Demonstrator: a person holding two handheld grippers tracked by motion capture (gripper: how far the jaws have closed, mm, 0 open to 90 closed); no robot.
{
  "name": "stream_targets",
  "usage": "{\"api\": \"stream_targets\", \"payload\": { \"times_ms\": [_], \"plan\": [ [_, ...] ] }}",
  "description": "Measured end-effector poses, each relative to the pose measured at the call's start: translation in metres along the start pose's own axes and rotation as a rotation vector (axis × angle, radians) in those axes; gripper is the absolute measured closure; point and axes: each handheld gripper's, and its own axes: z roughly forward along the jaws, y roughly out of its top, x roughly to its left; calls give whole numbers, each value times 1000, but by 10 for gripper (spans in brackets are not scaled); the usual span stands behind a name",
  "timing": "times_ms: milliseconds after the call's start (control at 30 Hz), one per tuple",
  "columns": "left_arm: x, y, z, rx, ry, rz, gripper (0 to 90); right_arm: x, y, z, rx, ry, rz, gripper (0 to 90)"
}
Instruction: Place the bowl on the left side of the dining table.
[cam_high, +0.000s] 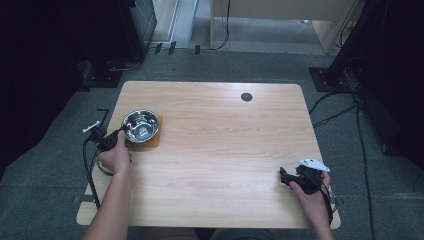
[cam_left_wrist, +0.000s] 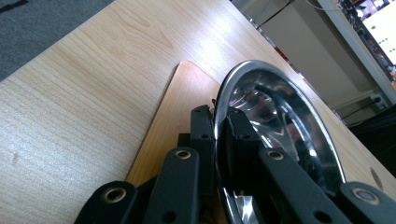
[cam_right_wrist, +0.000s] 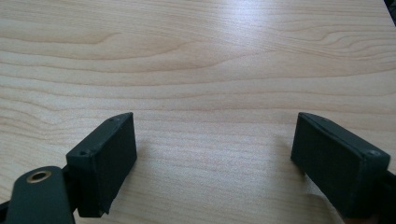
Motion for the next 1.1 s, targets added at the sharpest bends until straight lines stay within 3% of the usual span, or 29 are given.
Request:
{"api": "stream_targets", "payload": {
  "times_ms": [267,433,600,733,900,933,1100],
  "plan": [
    [0,-1,1,-21,12,18,803,0,0,0,0,0,1,136],
    [3,-1,0,-17,33,7,596,0,0,0,0,-1,1,136],
    [2,-1,-3,-21,56,65,436,0,0,0,0,-2,2,136],
    [0,1,-11,-27,65,116,419,0,0,0,0,-2,2,136],
    [0,3,-18,-41,69,141,337,0,0,0,0,-2,2,136],
    [0,4,-22,-54,95,155,258,0,0,0,0,-2,2,136],
    [-1,3,-30,-72,91,177,183,0,0,0,0,-2,2,136]
  ]
}}
